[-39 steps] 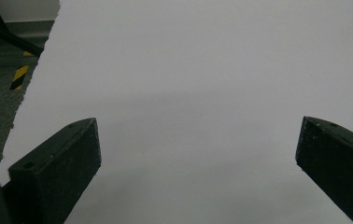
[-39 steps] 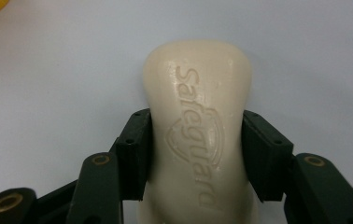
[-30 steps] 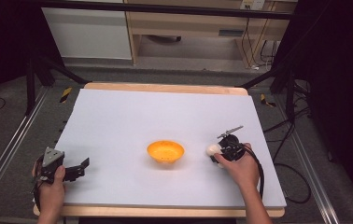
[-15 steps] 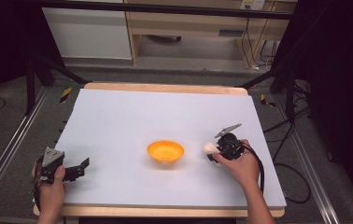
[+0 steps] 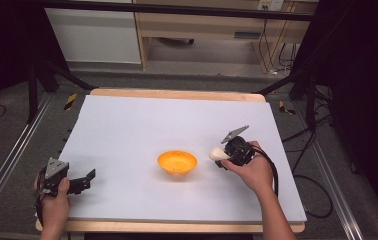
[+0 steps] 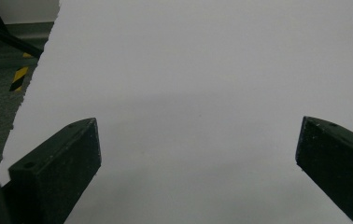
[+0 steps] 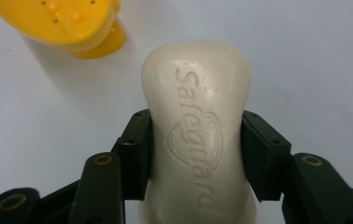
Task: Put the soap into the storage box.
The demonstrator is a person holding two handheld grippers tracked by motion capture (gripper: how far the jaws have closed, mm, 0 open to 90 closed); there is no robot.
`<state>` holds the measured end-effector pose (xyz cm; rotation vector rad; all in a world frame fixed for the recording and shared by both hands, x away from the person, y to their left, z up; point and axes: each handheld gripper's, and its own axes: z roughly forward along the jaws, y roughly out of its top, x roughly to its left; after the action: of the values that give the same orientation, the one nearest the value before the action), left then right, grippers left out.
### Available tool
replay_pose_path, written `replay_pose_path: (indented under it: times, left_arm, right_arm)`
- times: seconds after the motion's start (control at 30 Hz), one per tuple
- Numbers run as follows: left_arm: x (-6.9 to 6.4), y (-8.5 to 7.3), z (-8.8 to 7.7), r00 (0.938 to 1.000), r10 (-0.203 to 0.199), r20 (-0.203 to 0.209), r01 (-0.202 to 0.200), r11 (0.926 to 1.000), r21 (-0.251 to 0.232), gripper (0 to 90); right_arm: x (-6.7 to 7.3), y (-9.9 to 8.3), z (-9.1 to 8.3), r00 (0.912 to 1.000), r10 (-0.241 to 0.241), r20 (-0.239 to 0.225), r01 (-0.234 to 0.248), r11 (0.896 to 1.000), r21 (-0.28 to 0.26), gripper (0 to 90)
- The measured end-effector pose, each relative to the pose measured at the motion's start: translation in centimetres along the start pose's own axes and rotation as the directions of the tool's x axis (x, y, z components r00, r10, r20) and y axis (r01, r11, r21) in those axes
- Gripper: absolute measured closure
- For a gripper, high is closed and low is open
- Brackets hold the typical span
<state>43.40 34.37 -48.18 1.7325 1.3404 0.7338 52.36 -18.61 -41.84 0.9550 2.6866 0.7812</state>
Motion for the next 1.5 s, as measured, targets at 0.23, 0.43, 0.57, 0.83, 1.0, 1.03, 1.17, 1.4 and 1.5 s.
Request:
replay_pose_path:
  times: [0.23, 0.43, 0.57, 0.83, 1.0, 1.03, 1.17, 1.4, 1.5]
  left_arm:
    - [0.0, 0.0, 0.0, 1.0000, -0.002, 0.003, 0.002, 1.0000, -0.001, 0.0]
    - [0.0, 0.0, 0.0, 1.0000, -0.005, 0.004, 0.005, 1.0000, -0.002, 0.0]
    - [0.1, 0.0, 0.0, 1.0000, -0.002, 0.004, 0.002, 1.0000, -0.003, 0.0]
    - [0.0, 0.0, 0.0, 1.0000, -0.004, 0.005, 0.004, 1.0000, -0.002, 0.0]
    - [0.0, 0.0, 0.0, 1.0000, -0.004, 0.006, 0.004, 1.0000, -0.002, 0.0]
    - [0.0, 0.0, 0.0, 1.0000, -0.004, 0.006, 0.004, 1.0000, -0.002, 0.0]
    - [0.0, 0.0, 0.0, 1.0000, -0.005, 0.006, 0.005, 1.0000, -0.002, 0.0]
    - [0.1, 0.0, 0.0, 1.0000, -0.005, 0.007, 0.006, 1.0000, -0.002, 0.0]
    - [0.1, 0.0, 0.0, 0.9999, -0.006, 0.008, 0.006, 1.0000, -0.003, 0.0]
  right_arm:
    - [0.7, 1.5, -0.1, 0.9979, -0.064, -0.008, 0.064, 0.998, 0.005, 49.7]
    - [1.5, 2.9, -0.2, 0.9951, -0.097, -0.019, 0.097, 0.995, -0.012, 49.6]
    - [1.9, 3.9, -0.3, 0.9900, -0.139, -0.023, 0.139, 0.990, -0.009, 49.6]
    - [3.0, 5.7, -0.2, 0.9797, -0.195, -0.047, 0.194, 0.981, -0.011, 49.6]
    - [3.5, 6.4, 0.0, 0.9752, -0.214, -0.056, 0.214, 0.977, -0.017, 49.6]
    - [3.6, 6.6, 0.0, 0.9723, -0.227, -0.054, 0.227, 0.974, -0.016, 49.6]
    - [4.0, 7.2, 0.2, 0.9679, -0.243, -0.062, 0.242, 0.970, -0.023, 49.6]
    - [4.6, 8.1, 0.4, 0.9579, -0.276, -0.080, 0.274, 0.961, -0.032, 49.6]
    - [4.9, 8.4, 0.8, 0.9509, -0.297, -0.086, 0.296, 0.955, -0.029, 49.6]
